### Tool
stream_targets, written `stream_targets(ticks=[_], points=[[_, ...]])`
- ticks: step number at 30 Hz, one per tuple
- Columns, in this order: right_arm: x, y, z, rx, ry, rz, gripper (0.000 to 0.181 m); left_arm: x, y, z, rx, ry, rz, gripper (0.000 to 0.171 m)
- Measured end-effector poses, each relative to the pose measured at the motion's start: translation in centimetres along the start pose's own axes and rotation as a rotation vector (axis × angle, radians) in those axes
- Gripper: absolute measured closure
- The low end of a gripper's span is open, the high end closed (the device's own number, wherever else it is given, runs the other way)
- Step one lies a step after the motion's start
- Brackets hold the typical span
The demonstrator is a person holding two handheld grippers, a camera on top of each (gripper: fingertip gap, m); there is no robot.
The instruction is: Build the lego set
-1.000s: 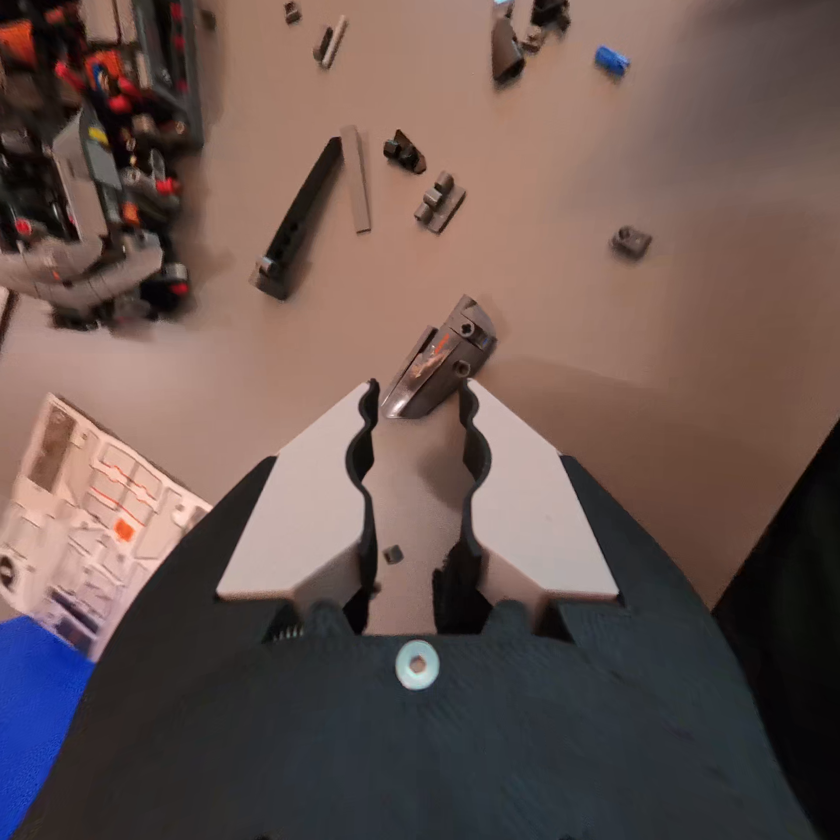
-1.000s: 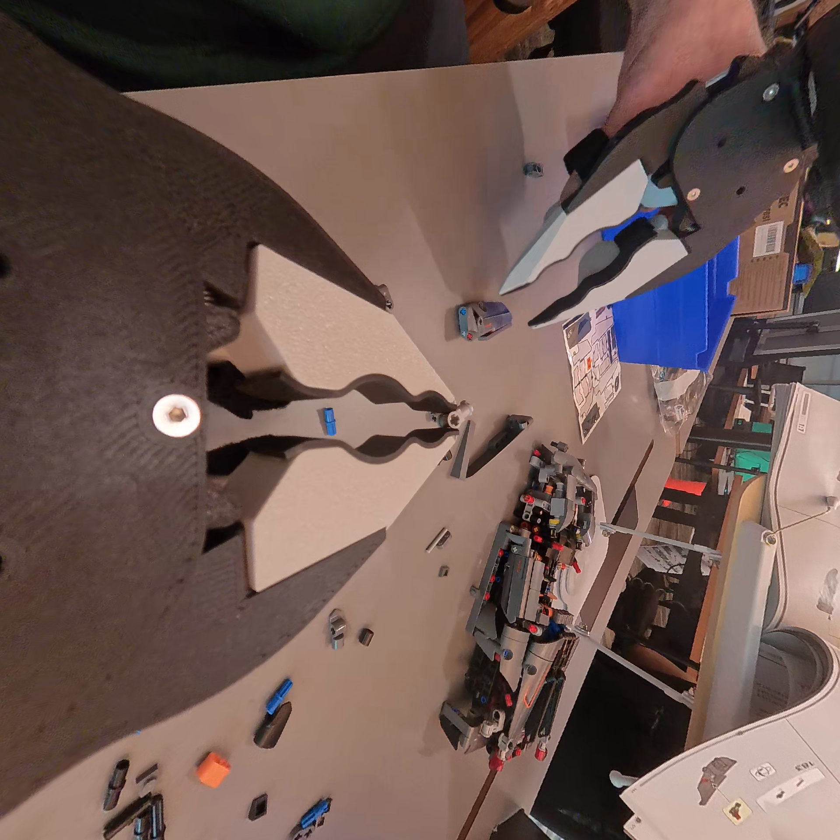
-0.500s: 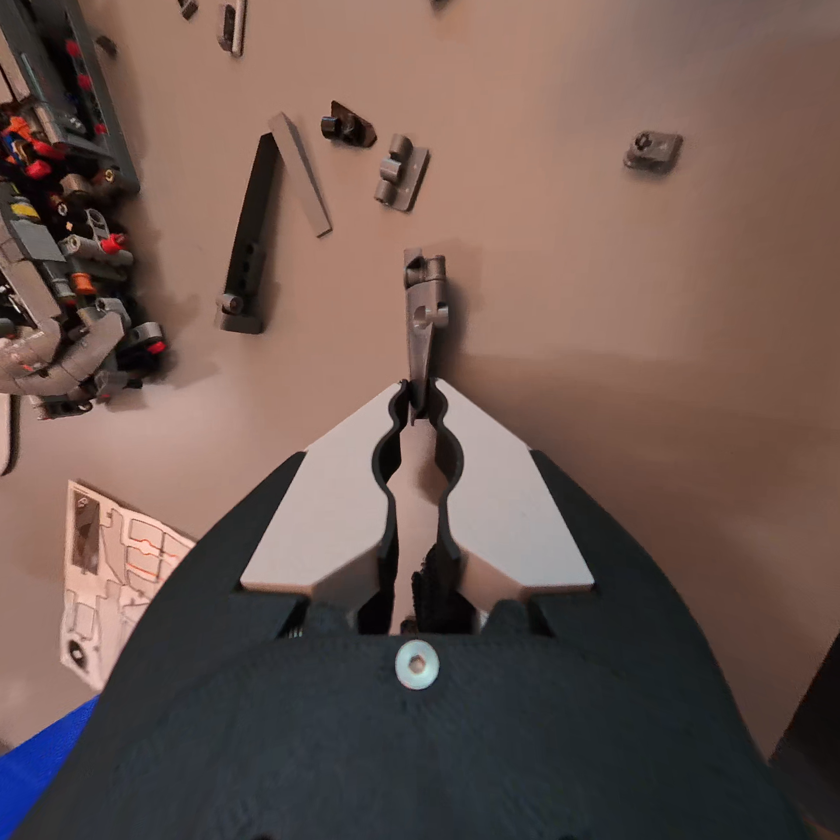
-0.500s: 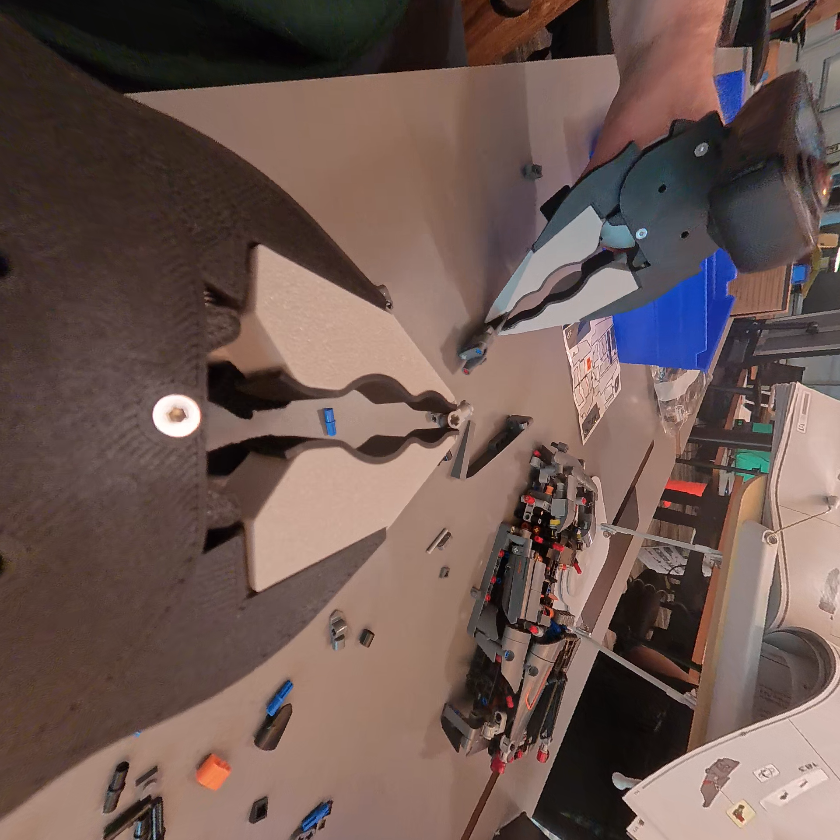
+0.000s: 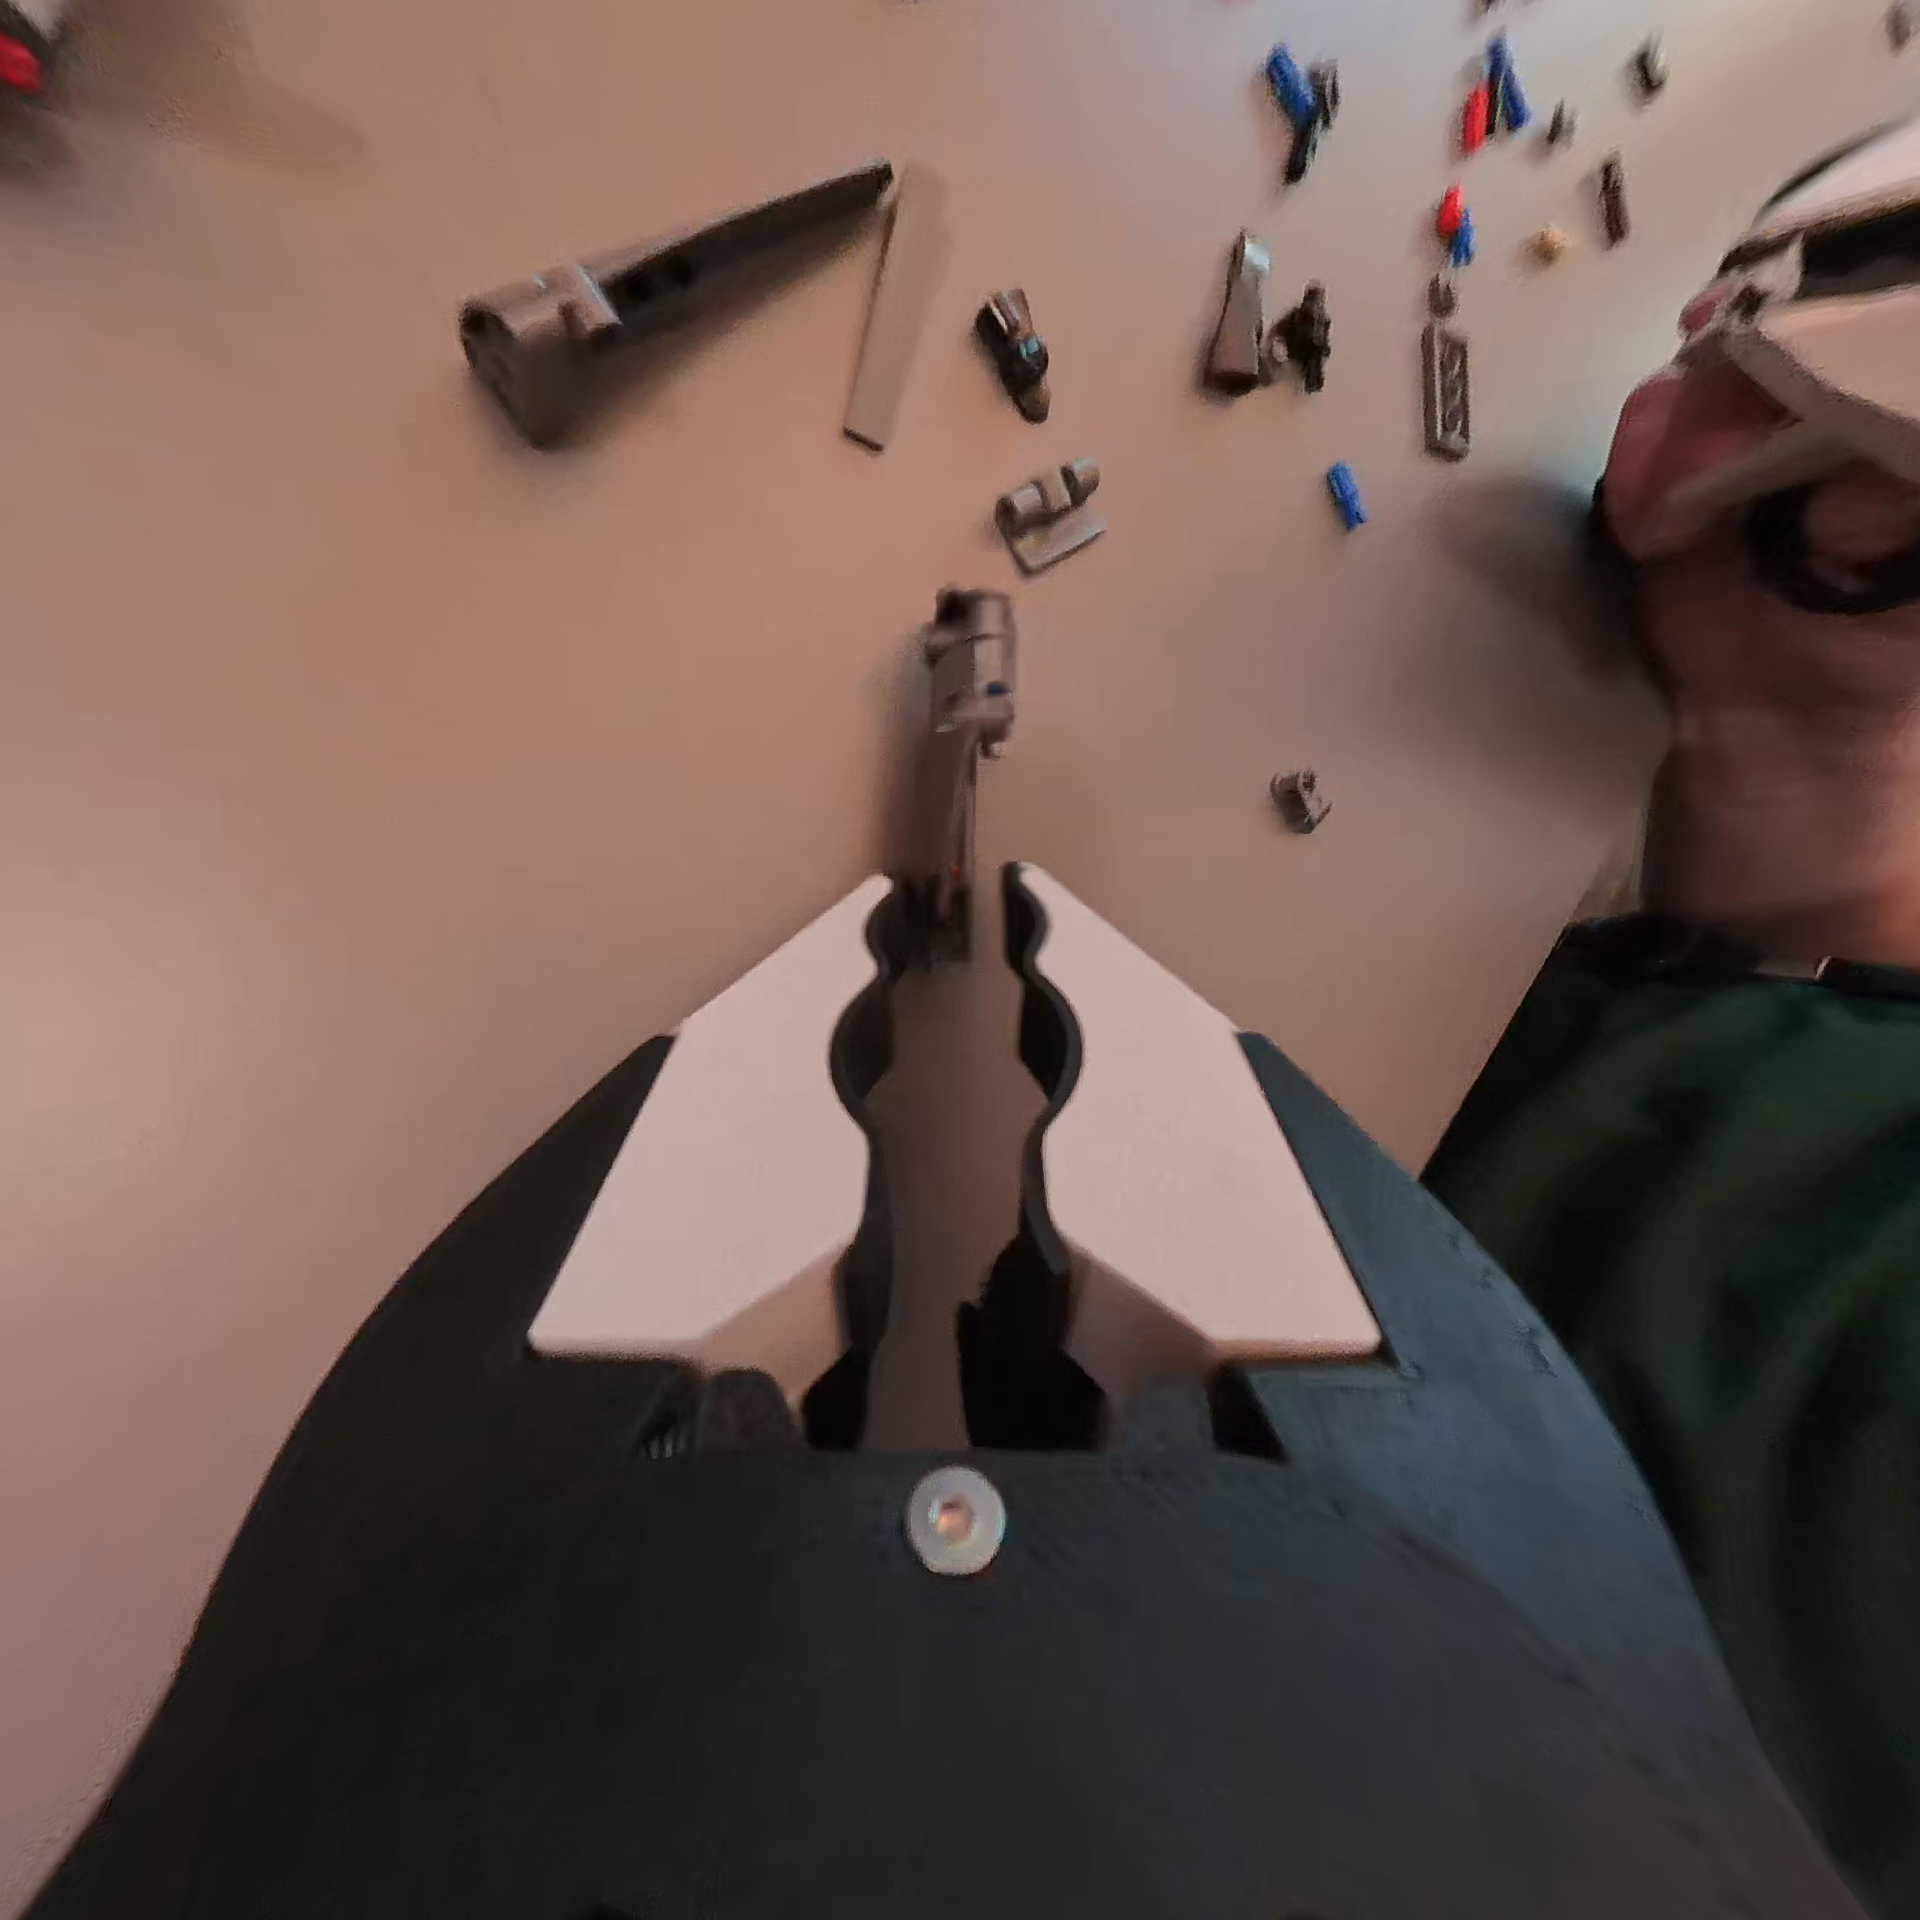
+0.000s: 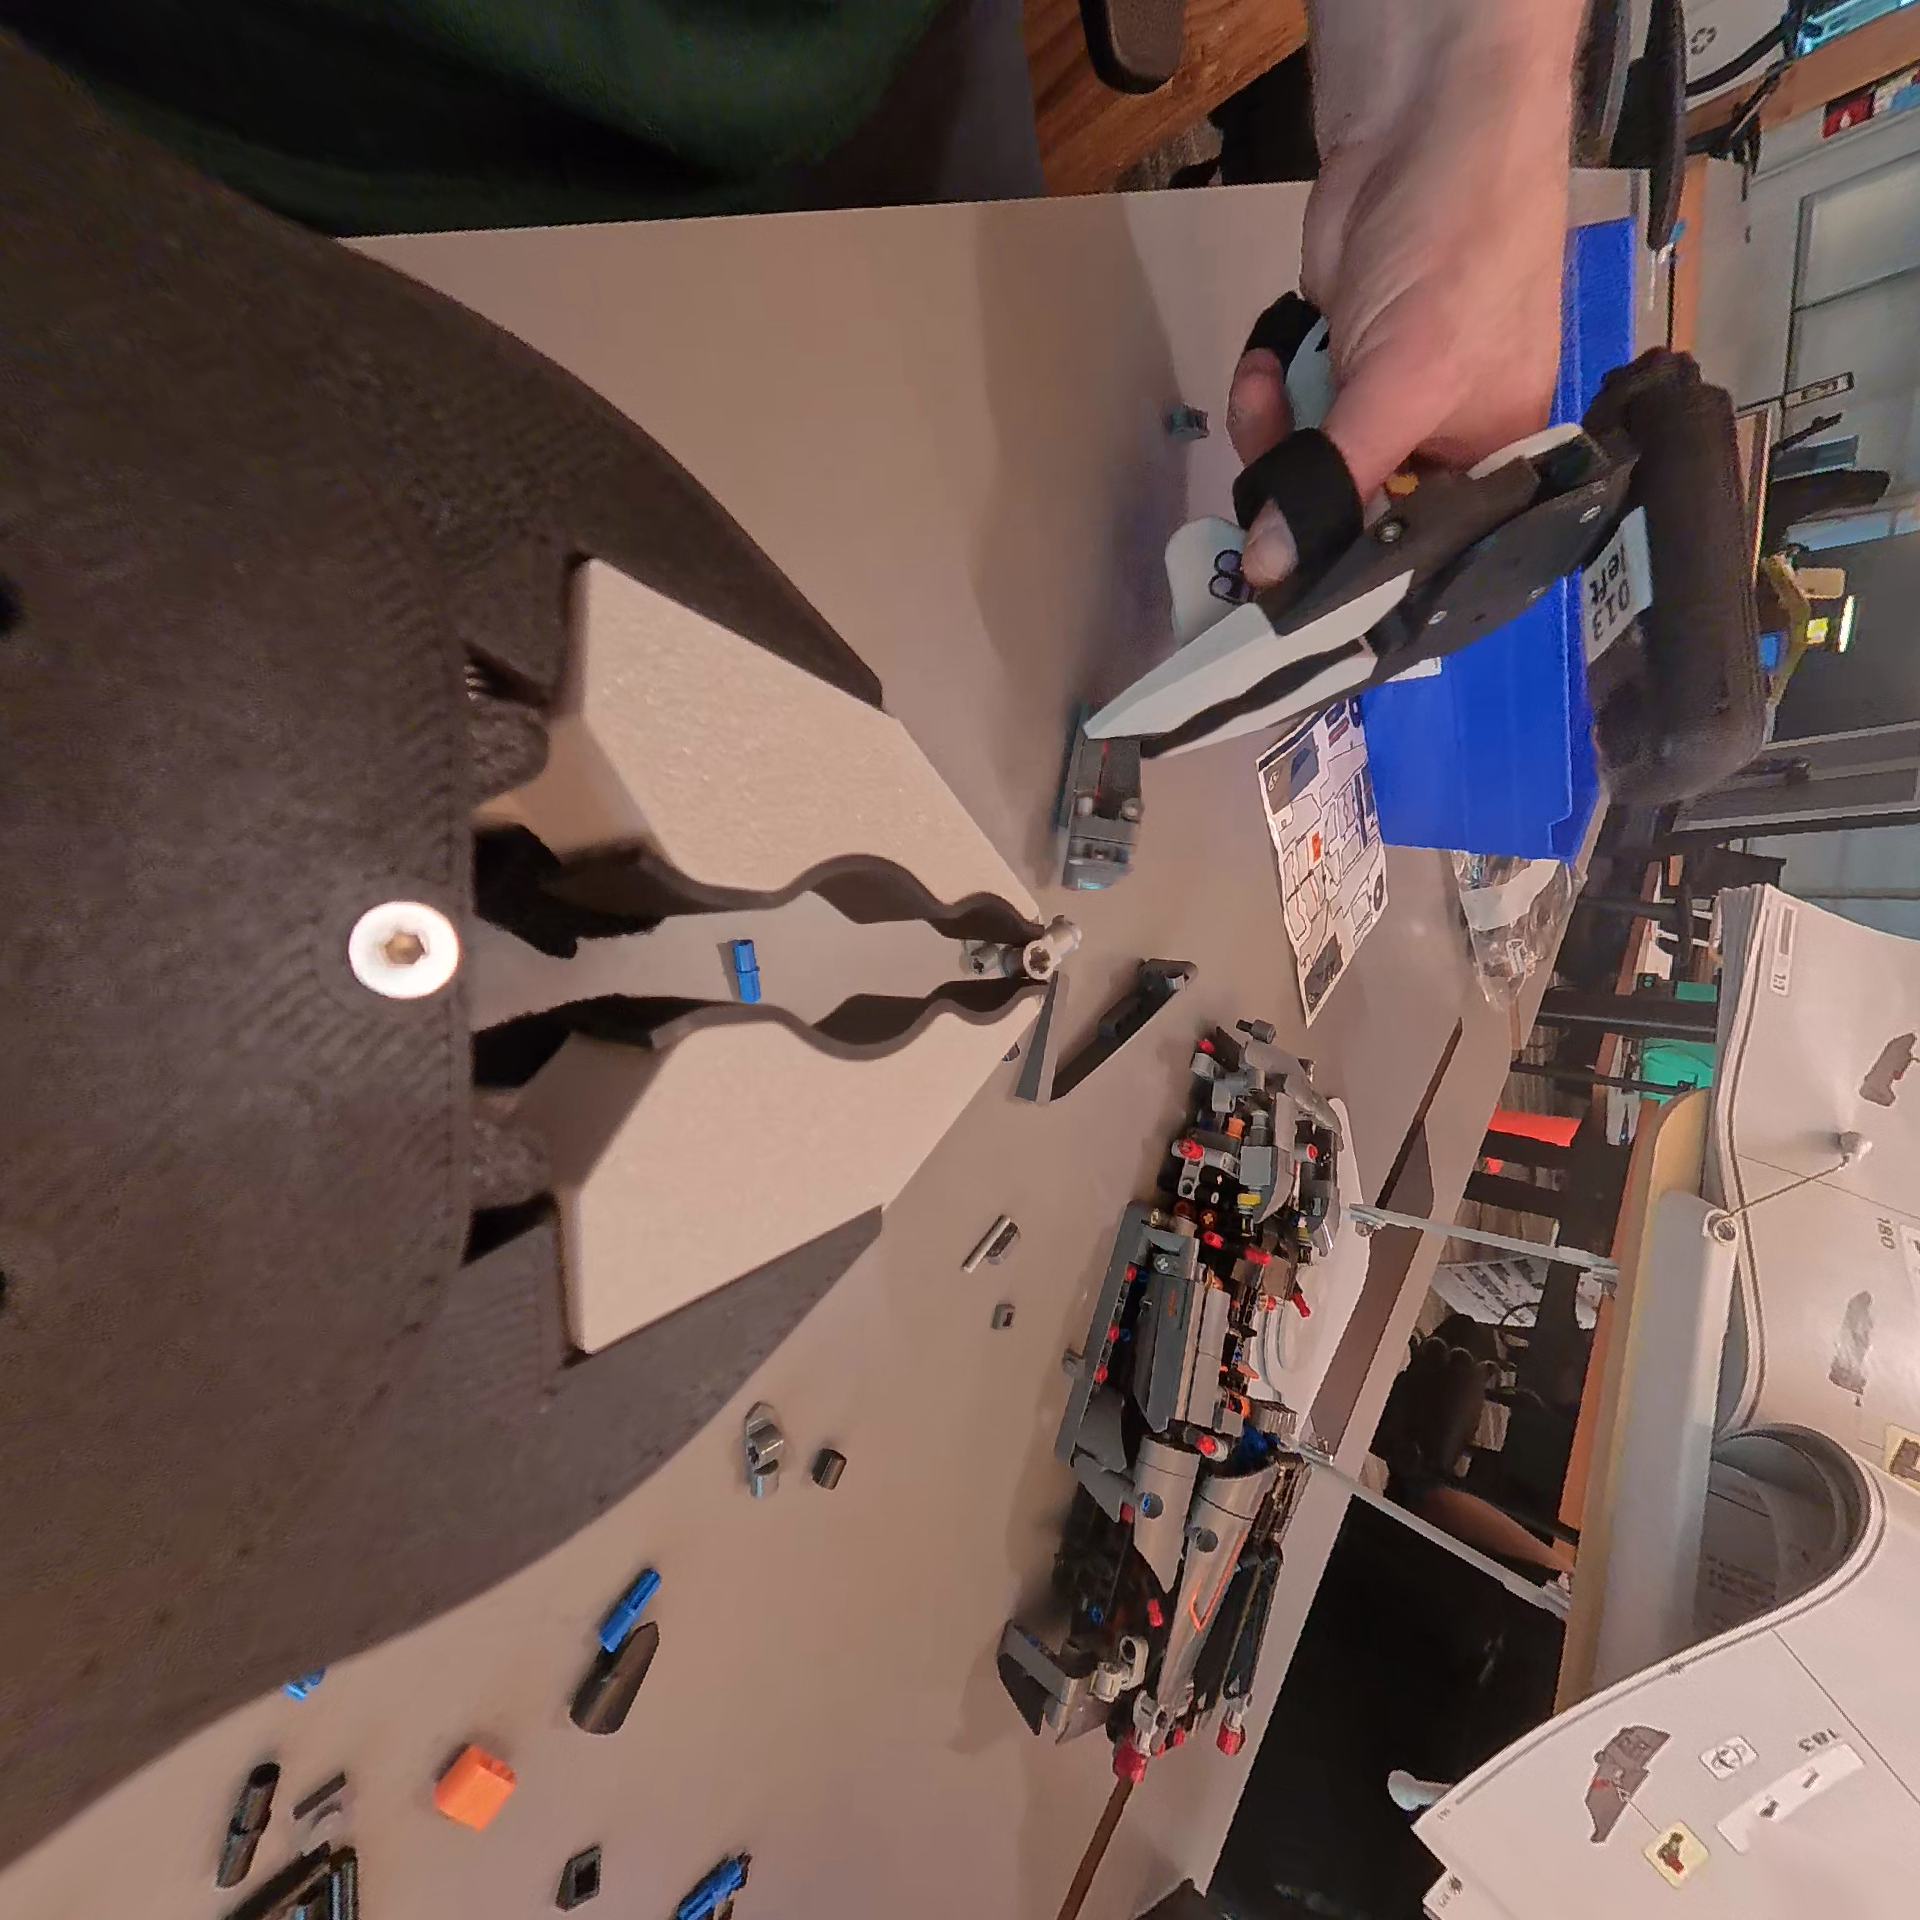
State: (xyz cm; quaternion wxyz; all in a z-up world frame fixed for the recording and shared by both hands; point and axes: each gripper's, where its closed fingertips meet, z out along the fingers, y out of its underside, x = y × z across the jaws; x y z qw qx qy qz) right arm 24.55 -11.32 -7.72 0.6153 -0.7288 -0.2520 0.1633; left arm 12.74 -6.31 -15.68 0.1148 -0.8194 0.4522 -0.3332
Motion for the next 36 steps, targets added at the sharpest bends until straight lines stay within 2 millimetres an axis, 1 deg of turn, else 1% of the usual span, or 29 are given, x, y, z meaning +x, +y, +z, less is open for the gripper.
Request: stream_targets(ticks=[1, 2, 4, 5, 8, 10, 12, 14, 17, 19, 20, 21, 22, 23, 25, 26, 28, 30, 31, 32, 34, 36], points=[[0.0, 0.0, 0.0, 0.001, 0.0, 0.0, 0.177, -0.1, -0.3, -0.2, 0.026, -0.006, -0.013, 0.15], [0.0, 0.0, 0.0, 0.001, -0.001, 0.001, 0.177, -0.4, -0.5, -0.4, 0.043, -0.023, -0.006, 0.149], [0.0, 0.0, 0.0, 0.001, 0.0, 0.002, 0.177, -1.2, -0.6, -0.9, 0.048, -0.085, 0.018, 0.14], [0.0, 0.0, 0.0, 0.001, 0.001, 0.002, 0.177, -1.4, -0.7, -1.1, 0.053, -0.103, 0.038, 0.139], [0.1, 0.1, 0.1, -0.004, 0.004, 0.001, 0.177, -1.2, -0.3, -1.2, 0.027, -0.105, 0.08, 0.141], [0.0, 0.1, 0.1, -0.01, 0.006, -0.001, 0.177, -0.9, 0.3, -0.7, 0.0, -0.108, 0.13, 0.144], [0.0, 0.3, 0.2, -0.019, 0.008, -0.005, 0.177, -0.5, 0.3, -0.3, 0.008, -0.115, 0.159, 0.147], [0.0, 0.4, 0.3, -0.029, 0.011, -0.011, 0.177, 0.0, 0.6, -0.1, -0.002, -0.131, 0.138, 0.152], [0.0, 0.5, 0.5, -0.041, 0.015, -0.021, 0.177, 3.5, 1.9, 0.8, -0.04, -0.018, 0.147, 0.146], [0.0, 0.6, 0.5, -0.046, 0.016, -0.021, 0.177, 5.6, 2.4, 1.0, -0.033, 0.038, 0.204, 0.143], [0.0, 0.6, 0.6, -0.048, 0.016, -0.02, 0.177, 5.7, 2.1, 0.6, -0.006, 0.022, 0.239, 0.143], [0.0, 0.7, 0.6, -0.05, 0.015, -0.021, 0.177, 5.2, 1.6, 0.0, 0.025, -0.017, 0.267, 0.146], [-0.1, 0.7, 0.6, -0.052, 0.015, -0.022, 0.177, 4.2, 1.1, -0.7, 0.047, -0.063, 0.272, 0.146], [-0.1, 0.7, 0.7, -0.055, 0.015, -0.024, 0.177, 3.2, 0.7, -1.2, 0.05, -0.09, 0.266, 0.14], [-0.1, 0.9, 0.7, -0.063, 0.016, -0.029, 0.177, 1.2, 0.2, -1.7, 0.028, -0.143, 0.288, 0.138], [-0.1, 0.9, 0.8, -0.066, 0.018, -0.032, 0.177, 0.5, 0.0, -1.7, 0.023, -0.158, 0.309, 0.14], [-0.1, 0.9, 0.8, -0.068, 0.021, -0.035, 0.177, 0.5, 0.3, -0.8, -0.019, -0.105, 0.297, 0.143], [-0.1, 0.9, 0.8, -0.066, 0.024, -0.034, 0.177, 1.8, 0.5, 0.2, -0.028, -0.028, 0.279, 0.15], [0.0, 0.9, 0.8, -0.067, 0.025, -0.032, 0.177, 2.5, 0.5, 0.7, -0.021, -0.009, 0.286, 0.151], [0.0, 0.9, 0.8, -0.069, 0.026, -0.03, 0.177, 3.2, 0.4, 1.3, -0.014, 0.002, 0.301, 0.151], [0.0, 1.0, 0.9, -0.075, 0.024, -0.027, 0.177, 5.3, 0.4, 2.6, -0.009, 0.064, 0.335, 0.148], [0.0, 1.0, 0.9, -0.076, 0.02, -0.028, 0.177, 6.3, 0.2, 3.1, 0.007, 0.071, 0.391, 0.147]])
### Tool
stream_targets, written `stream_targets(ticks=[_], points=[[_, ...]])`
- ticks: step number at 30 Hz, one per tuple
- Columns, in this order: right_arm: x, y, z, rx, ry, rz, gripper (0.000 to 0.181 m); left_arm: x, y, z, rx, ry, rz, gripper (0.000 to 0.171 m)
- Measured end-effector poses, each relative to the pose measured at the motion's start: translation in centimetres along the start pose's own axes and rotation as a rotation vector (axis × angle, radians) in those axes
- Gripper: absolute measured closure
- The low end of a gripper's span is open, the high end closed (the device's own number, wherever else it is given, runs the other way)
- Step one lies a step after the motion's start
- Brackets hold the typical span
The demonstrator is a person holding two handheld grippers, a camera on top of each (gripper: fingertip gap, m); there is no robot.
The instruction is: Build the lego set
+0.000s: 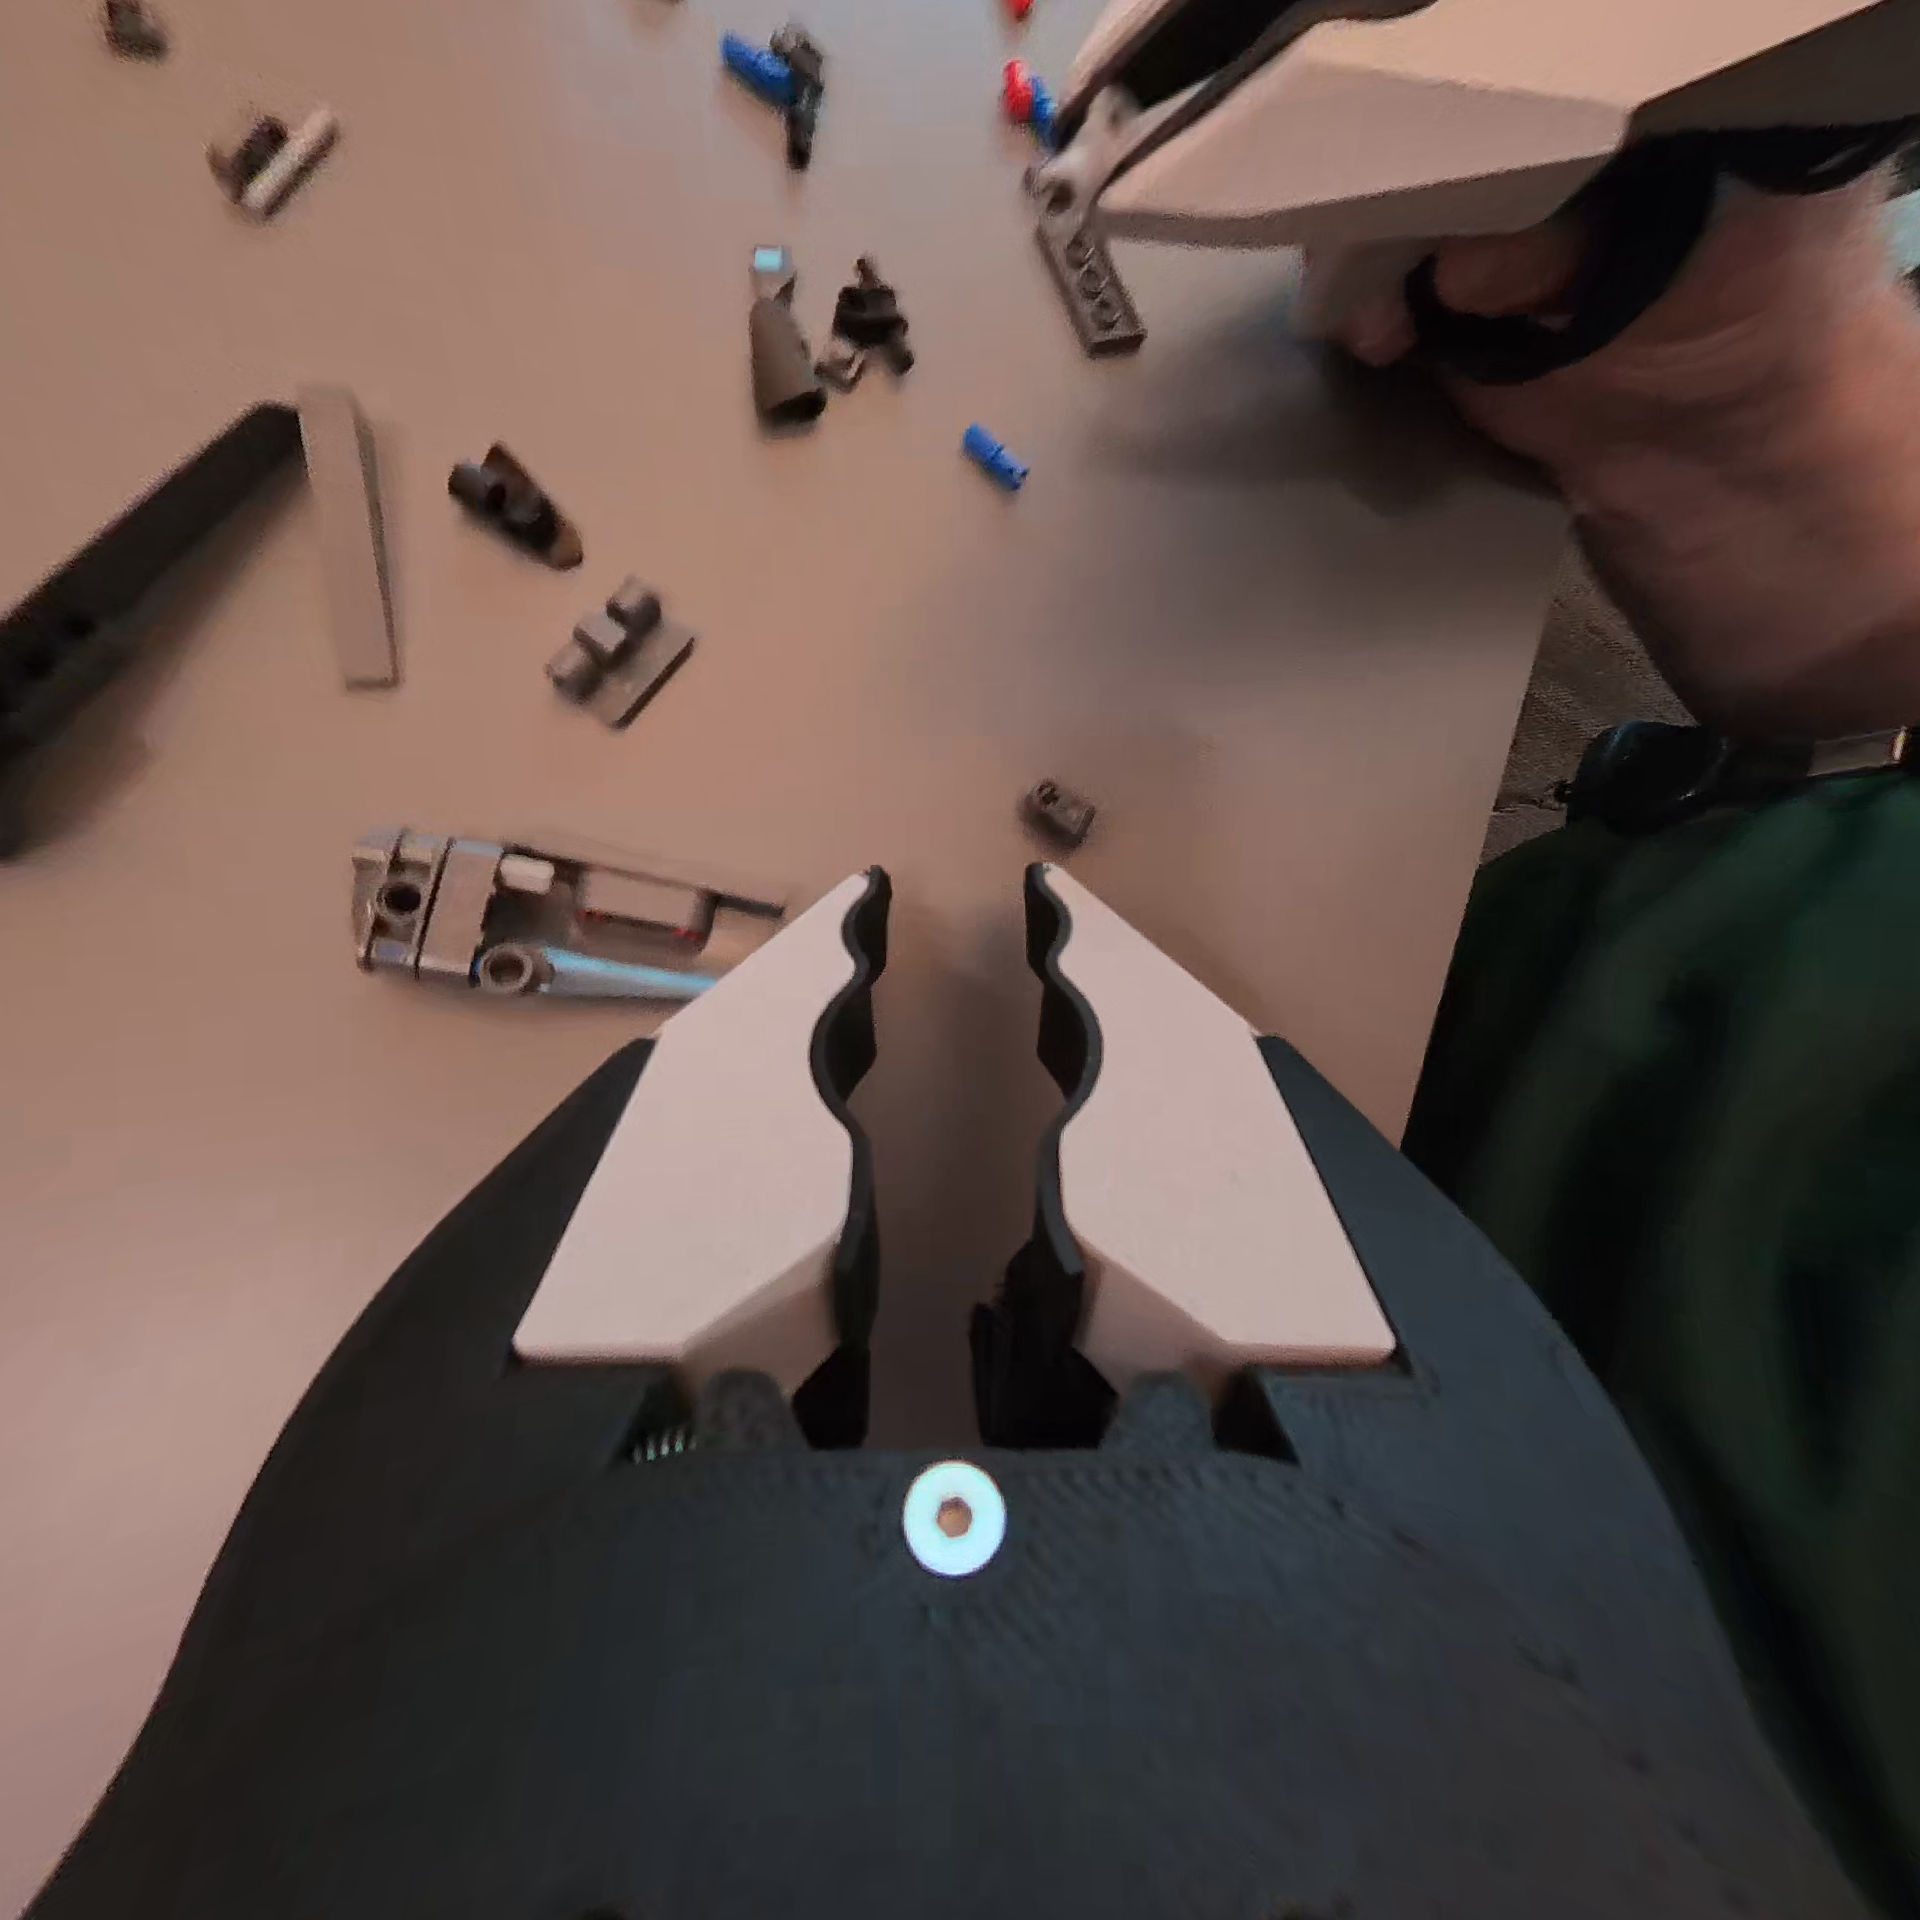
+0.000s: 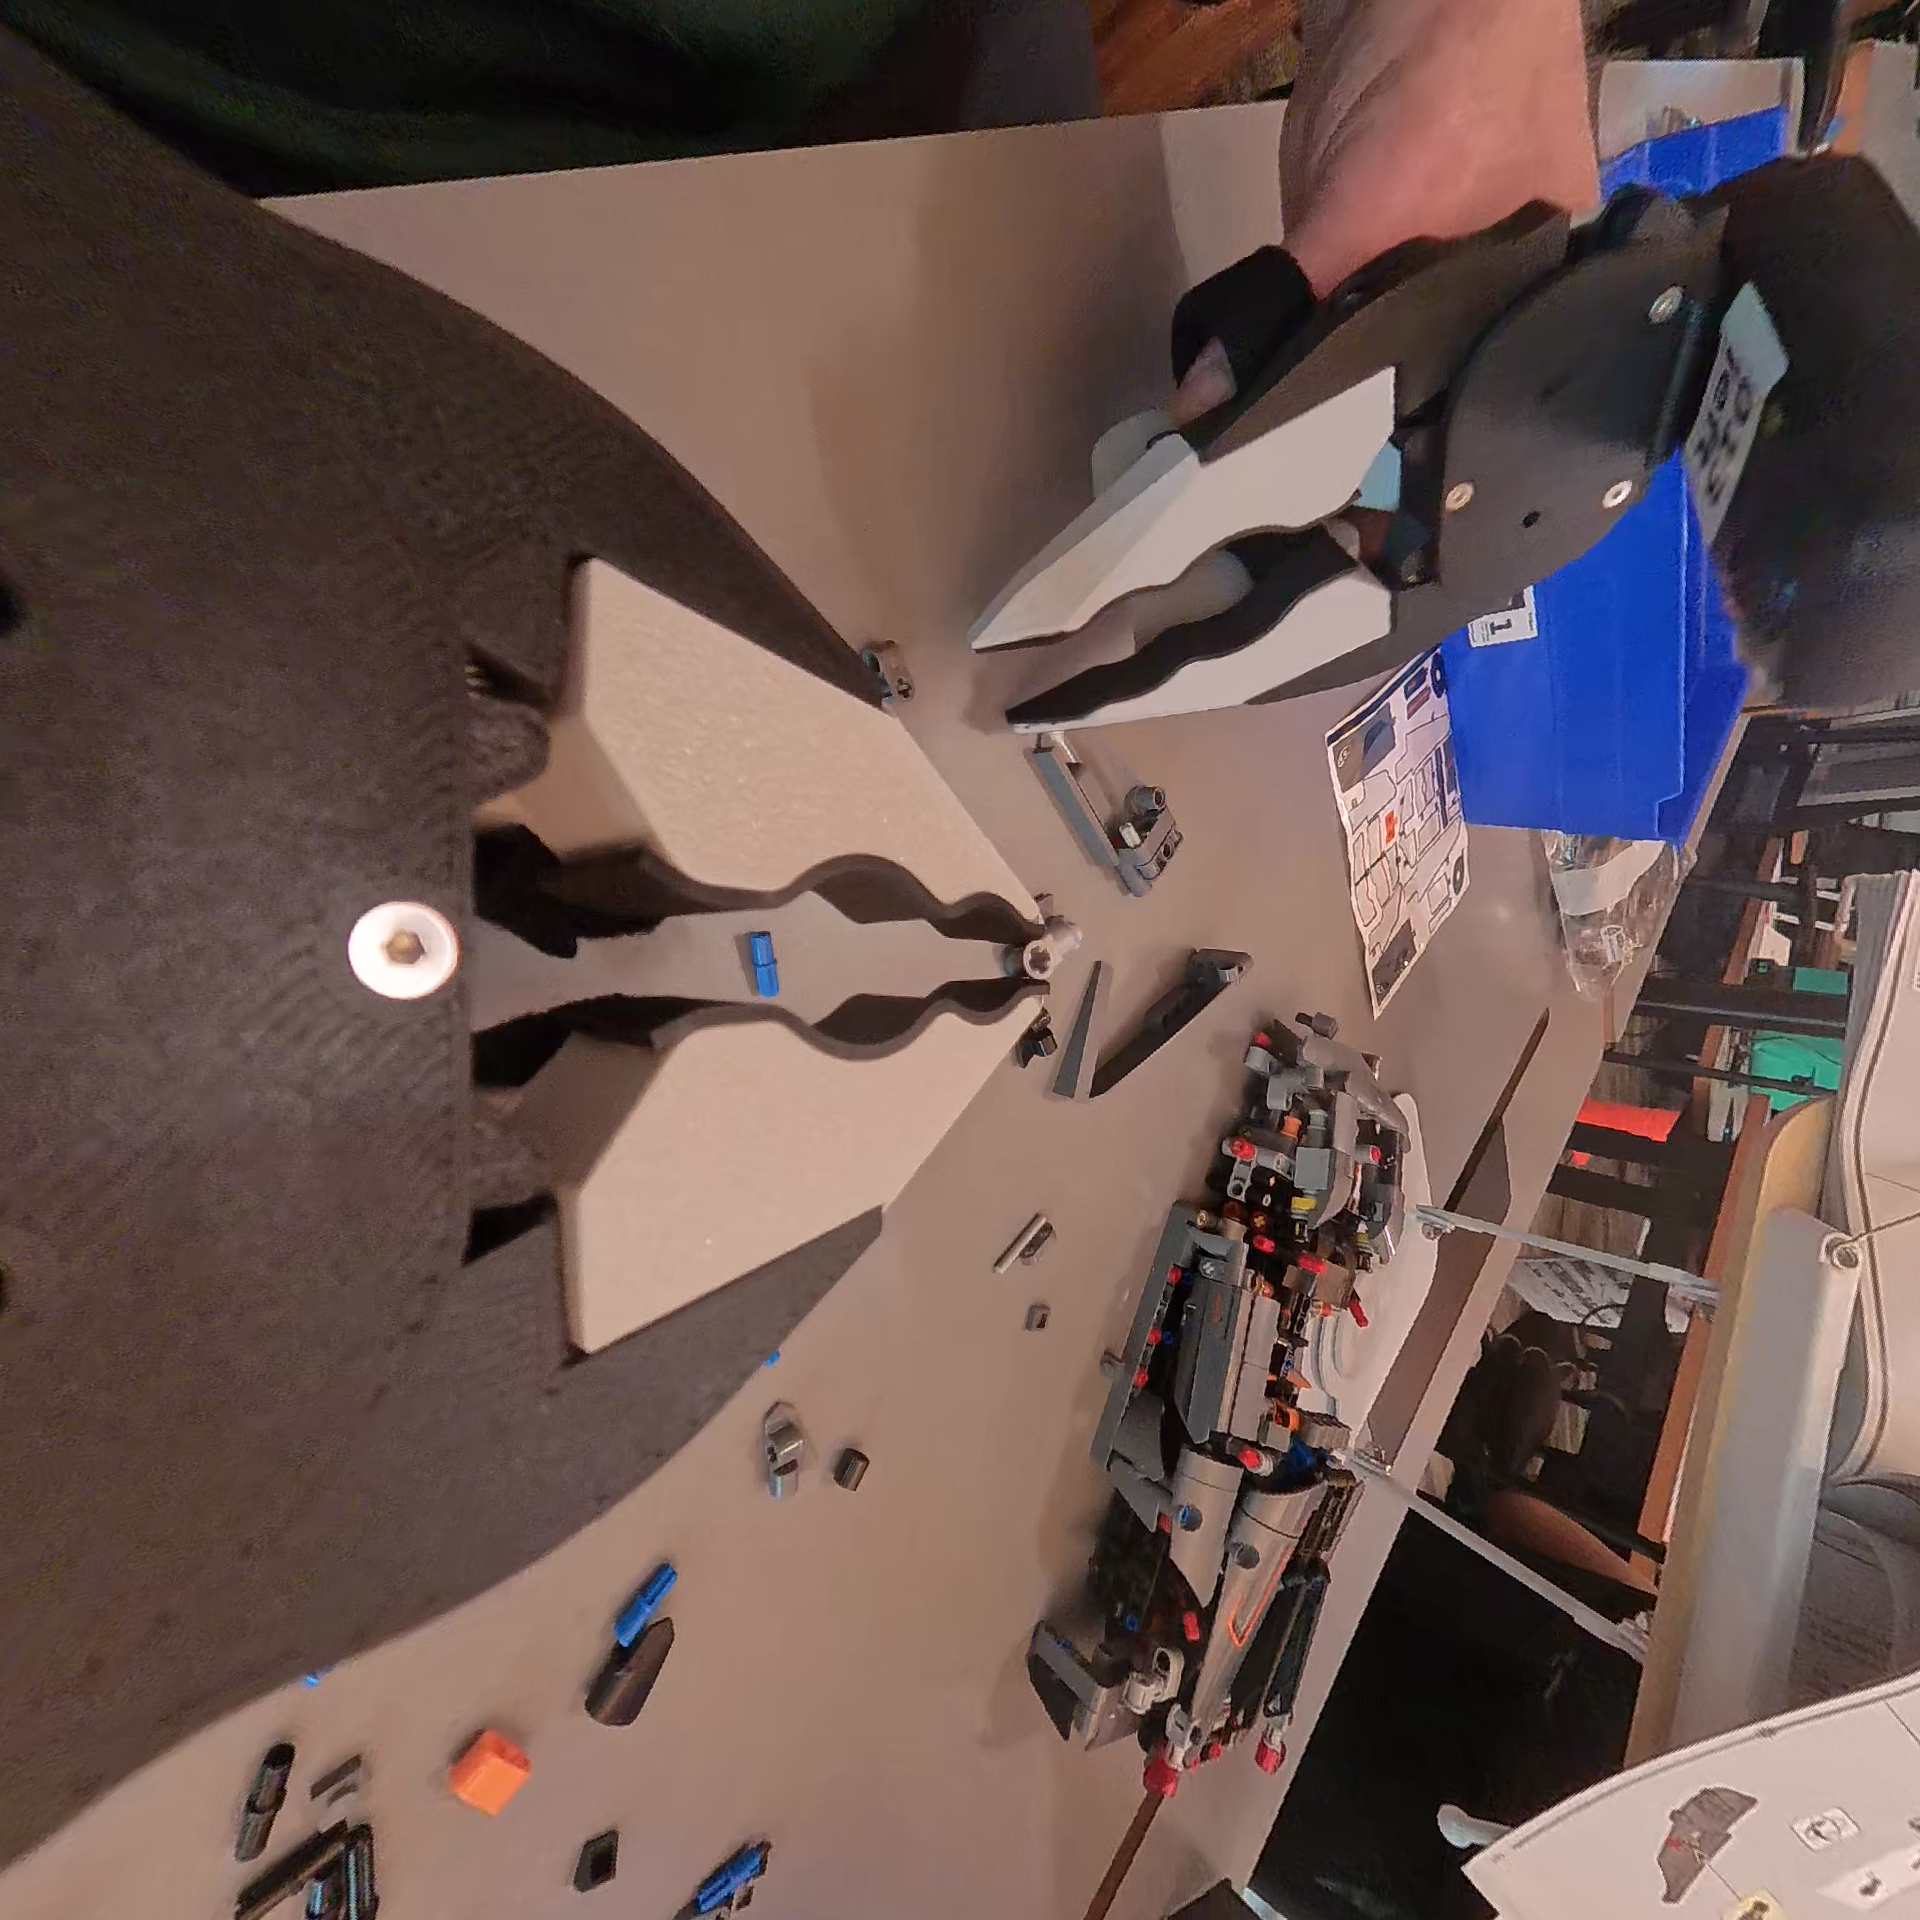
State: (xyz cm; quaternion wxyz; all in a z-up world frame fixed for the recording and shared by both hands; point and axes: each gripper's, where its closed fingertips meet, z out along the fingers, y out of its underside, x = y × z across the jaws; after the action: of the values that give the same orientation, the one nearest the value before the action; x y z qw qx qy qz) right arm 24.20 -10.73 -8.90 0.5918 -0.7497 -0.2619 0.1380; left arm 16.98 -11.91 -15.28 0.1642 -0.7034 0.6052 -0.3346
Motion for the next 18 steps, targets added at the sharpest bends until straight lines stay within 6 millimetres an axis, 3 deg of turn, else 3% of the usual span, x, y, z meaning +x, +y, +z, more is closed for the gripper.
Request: stream_targets(ticks=[4, 9, 14, 18], points=[[0.0, -0.2, -0.2, 0.013, -0.003, 0.003, 0.177, -0.9, -1.7, -2.6, 0.096, -0.04, 0.033, 0.146], [0.0, -0.3, -0.3, 0.024, -0.008, 0.012, 0.177, -5.7, -1.4, -5.8, 0.021, -0.248, 0.182, 0.126], [0.1, -0.4, -0.4, 0.03, -0.006, 0.017, 0.177, -7.2, -0.5, -4.2, -0.047, -0.207, 0.263, 0.108], [0.0, -0.3, -0.4, 0.027, -0.011, 0.015, 0.177, -7.0, -0.1, -3.1, -0.06, -0.176, 0.262, 0.116]])
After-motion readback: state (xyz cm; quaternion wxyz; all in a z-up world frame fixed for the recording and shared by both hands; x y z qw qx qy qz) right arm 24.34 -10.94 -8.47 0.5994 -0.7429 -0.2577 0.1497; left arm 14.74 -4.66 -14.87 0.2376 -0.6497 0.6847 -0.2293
